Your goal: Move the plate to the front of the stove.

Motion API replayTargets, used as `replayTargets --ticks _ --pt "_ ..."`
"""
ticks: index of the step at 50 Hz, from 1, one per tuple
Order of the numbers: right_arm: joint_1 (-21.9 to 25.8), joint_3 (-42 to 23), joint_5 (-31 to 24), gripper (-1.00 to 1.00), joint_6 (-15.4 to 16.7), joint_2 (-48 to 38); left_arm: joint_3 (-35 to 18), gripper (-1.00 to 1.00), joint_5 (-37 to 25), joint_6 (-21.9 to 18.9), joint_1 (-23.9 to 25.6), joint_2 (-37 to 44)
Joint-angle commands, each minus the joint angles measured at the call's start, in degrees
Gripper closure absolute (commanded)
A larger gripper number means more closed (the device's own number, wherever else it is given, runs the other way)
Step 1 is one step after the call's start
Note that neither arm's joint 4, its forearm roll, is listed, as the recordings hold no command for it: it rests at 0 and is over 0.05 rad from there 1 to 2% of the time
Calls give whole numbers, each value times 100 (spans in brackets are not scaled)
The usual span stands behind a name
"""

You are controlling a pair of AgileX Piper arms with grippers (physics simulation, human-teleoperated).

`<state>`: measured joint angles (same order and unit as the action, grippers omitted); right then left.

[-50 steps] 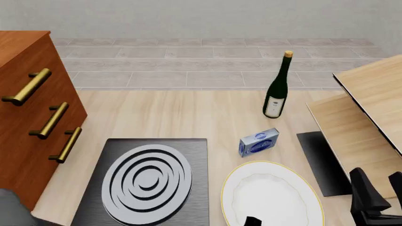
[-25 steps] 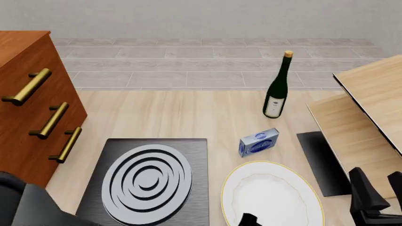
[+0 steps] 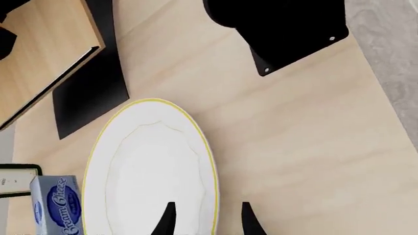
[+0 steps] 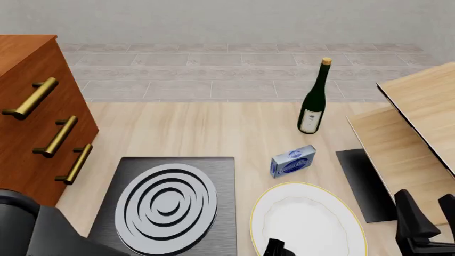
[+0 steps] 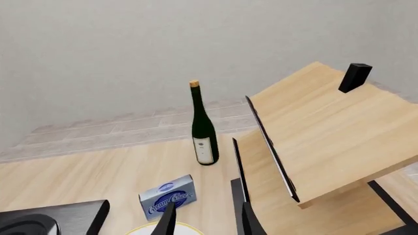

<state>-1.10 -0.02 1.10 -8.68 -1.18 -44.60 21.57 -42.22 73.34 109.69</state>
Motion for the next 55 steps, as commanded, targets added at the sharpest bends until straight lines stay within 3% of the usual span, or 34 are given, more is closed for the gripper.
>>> replayTargets --ticks 1,18,19,43,55 --pt "0 0 -20 -100 -1 14 -68 -100 54 -673 -160 337" --pt "-17 0 119 -100 -16 -125 -125 -100 144 -797 -391 619" --pt "-13 0 112 -100 -10 -117 -121 100 139 -798 -395 628" --pt "-36 -1 4 -100 58 61 297 100 -241 -553 128 -84" --pt "-47 -6 6 -100 138 112 485 100 -489 -731 119 -745"
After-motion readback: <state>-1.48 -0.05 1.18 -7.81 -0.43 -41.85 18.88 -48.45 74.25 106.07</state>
